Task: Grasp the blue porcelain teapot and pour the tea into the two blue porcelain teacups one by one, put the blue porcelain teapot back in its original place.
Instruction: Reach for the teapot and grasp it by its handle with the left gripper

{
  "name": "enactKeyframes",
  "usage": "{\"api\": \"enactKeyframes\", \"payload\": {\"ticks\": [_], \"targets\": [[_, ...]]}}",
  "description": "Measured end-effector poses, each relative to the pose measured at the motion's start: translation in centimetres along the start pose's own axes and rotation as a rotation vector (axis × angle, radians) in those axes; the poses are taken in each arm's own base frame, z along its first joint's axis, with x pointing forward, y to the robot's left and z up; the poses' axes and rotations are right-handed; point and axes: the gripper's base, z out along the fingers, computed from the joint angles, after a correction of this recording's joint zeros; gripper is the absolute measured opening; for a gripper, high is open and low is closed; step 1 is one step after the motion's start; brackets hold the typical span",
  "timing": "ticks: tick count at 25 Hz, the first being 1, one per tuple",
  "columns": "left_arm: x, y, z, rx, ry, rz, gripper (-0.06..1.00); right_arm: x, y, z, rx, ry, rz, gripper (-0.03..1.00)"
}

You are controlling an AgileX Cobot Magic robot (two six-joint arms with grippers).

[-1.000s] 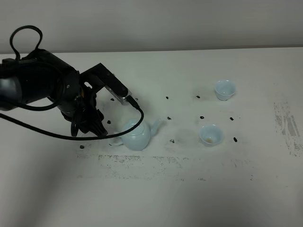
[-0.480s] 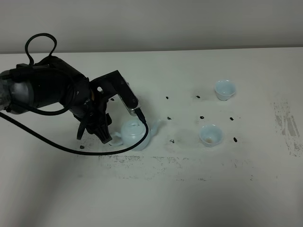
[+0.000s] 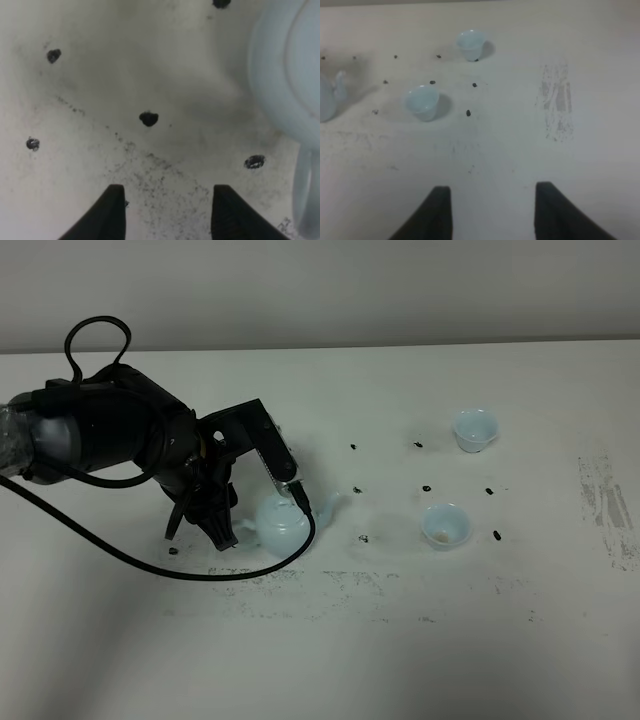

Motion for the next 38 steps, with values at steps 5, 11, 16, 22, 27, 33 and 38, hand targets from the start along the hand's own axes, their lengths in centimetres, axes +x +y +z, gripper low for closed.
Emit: {"api": "enactKeyframes", "payload": {"ticks": [5,11,16,22,27,33,38], "targets": [[-0.4,-0.5,-0.1,0.013,-0.007,-0.007,0.42,0.0,0.0,0.0,0.0,0.0,0.0,0.41],[-0.3,-0.9,-0.1,0.038,0.018,-0.015,0.42,0.0,0.0,0.0,0.0,0.0,0.0,0.41],[0.0,-1.0,-0.1,0.053,0.046,-0.016,0.42,0.0,0.0,0.0,0.0,0.0,0.0,0.41],[-0.4,-1.2,-0.2,0.049,0.028,-0.009,0.41,0.0,0.0,0.0,0.0,0.0,0.0,0.41],[-0.5,-1.1,-0.2,0.04,0.013,-0.006,0.41,0.0,0.0,0.0,0.0,0.0,0.0,0.41],[-0.8,-1.7,-0.3,0.05,0.018,0.009,0.41,0.0,0.0,0.0,0.0,0.0,0.0,0.41],[-1.0,-2.1,-0.3,0.059,0.025,0.017,0.41,0.0,0.0,0.0,0.0,0.0,0.0,0.41]]}}
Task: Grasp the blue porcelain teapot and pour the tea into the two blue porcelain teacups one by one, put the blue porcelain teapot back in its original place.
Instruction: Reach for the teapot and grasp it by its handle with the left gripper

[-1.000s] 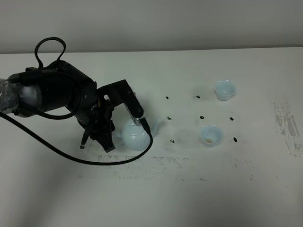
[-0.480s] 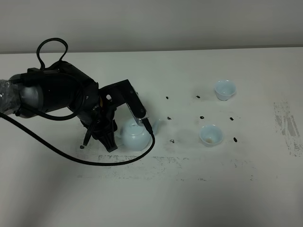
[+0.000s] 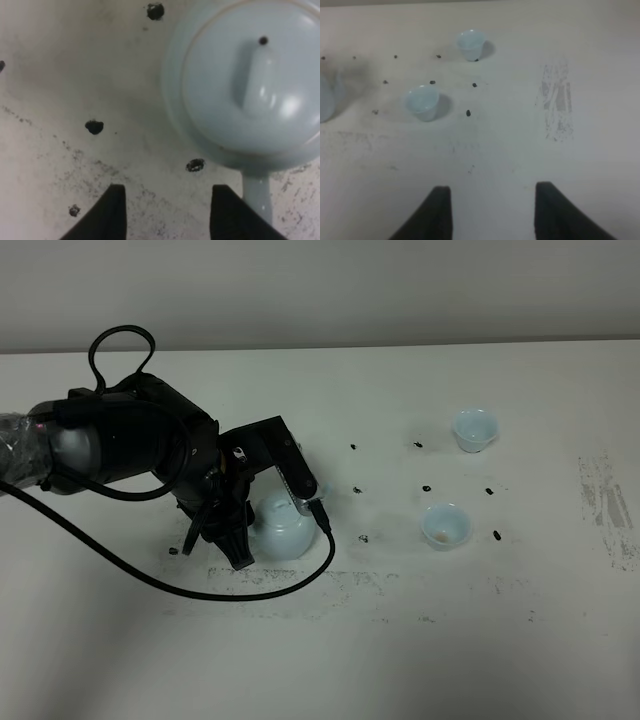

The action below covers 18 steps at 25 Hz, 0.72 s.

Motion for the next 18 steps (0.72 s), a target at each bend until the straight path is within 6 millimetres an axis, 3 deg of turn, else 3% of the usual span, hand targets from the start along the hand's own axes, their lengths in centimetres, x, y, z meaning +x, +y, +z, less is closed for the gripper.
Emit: {"api": "enactKeyframes", "payload": {"ticks": [18], "targets": [[-0.2,-1.1,-0.1,0.054,0.029,-0.016,0.41,0.0,0.0,0.0,0.0,0.0,0.0,0.41]]}}
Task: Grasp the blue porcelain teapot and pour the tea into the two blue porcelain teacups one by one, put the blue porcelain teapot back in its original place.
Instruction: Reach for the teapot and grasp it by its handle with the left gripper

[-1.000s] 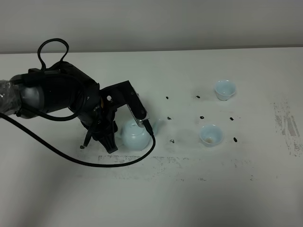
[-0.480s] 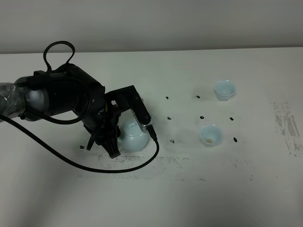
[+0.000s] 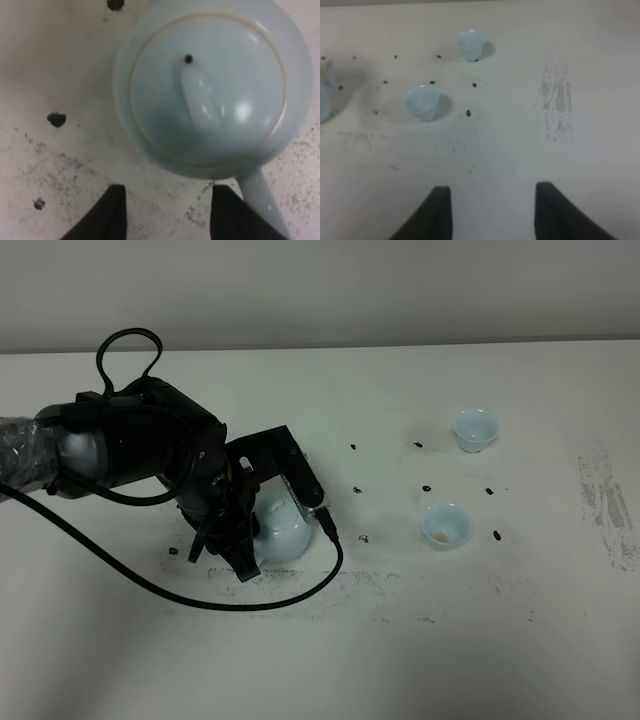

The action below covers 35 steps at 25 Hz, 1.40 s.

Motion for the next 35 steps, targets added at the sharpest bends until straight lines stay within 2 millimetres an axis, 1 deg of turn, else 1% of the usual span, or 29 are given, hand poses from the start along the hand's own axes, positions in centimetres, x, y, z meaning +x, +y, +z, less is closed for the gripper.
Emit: {"api": "enactKeyframes", "payload": {"ticks": [9,12,17,20,28,35], "targets": [[0.6,-0.4,-0.1,0.037,0.066,-0.058,0.41,0.0,0.0,0.0,0.0,0.0,0.0,0.41],[1.0,-0.4,-1.1,0.044,0.088,-0.09,0.41,0.0,0.0,0.0,0.0,0.0,0.0,0.41],[1.3,-0.6,-3.5,0.059,0.074,-0.168,0.41,0.0,0.0,0.0,0.0,0.0,0.0,0.41],[1.3,-0.8,-4.0,0.081,0.059,-0.234,0.41,0.0,0.0,0.0,0.0,0.0,0.0,0.41],[0.5,-1.9,-4.4,0.097,0.055,-0.499,0.41,0.0,0.0,0.0,0.0,0.0,0.0,0.41],[-0.1,-2.8,-4.4,0.099,0.06,-0.587,0.41,0.0,0.0,0.0,0.0,0.0,0.0,0.41]]}}
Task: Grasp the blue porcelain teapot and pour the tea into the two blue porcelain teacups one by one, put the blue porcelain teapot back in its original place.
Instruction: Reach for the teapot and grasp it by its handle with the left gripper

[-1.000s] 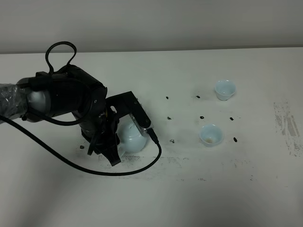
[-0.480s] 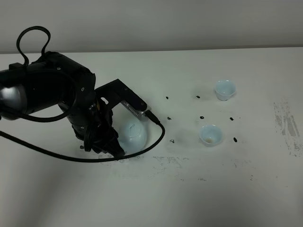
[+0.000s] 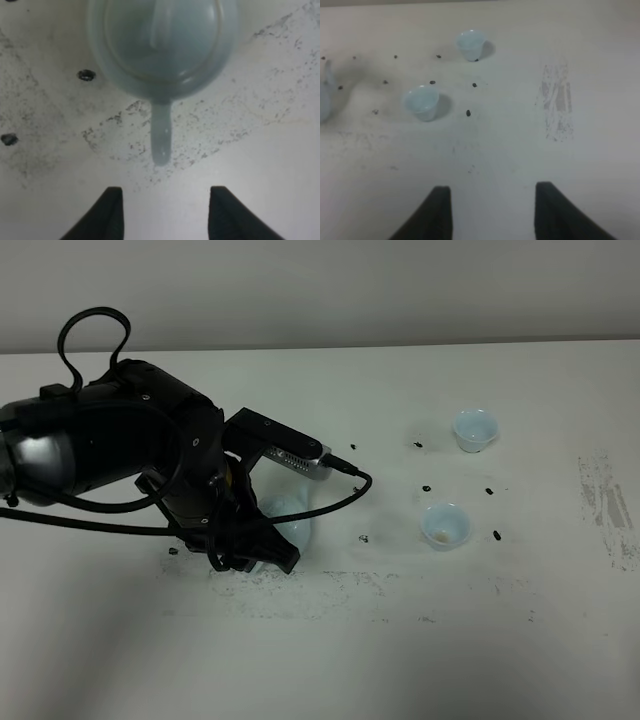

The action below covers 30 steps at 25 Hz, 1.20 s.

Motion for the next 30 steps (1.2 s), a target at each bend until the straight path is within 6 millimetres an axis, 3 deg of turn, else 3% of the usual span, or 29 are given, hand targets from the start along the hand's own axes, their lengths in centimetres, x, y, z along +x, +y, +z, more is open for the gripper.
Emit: {"api": "enactKeyframes", "payload": {"ticks": [6,16,21,30], "targets": [[0.0,-0.2,1.3,-0.006,0.043,-0.019,0.41,0.0,0.0,0.0,0.0,0.0,0.0,0.41],[0.1,-0.1,1.3,-0.019,0.063,-0.016,0.41,0.0,0.0,0.0,0.0,0.0,0.0,0.41],[-1.1,0.0,1.1,-0.035,0.128,-0.032,0.41,0.0,0.0,0.0,0.0,0.0,0.0,0.41],[-1.9,-0.1,2.8,-0.045,0.2,-0.033,0.41,0.0,0.0,0.0,0.0,0.0,0.0,0.41]]}}
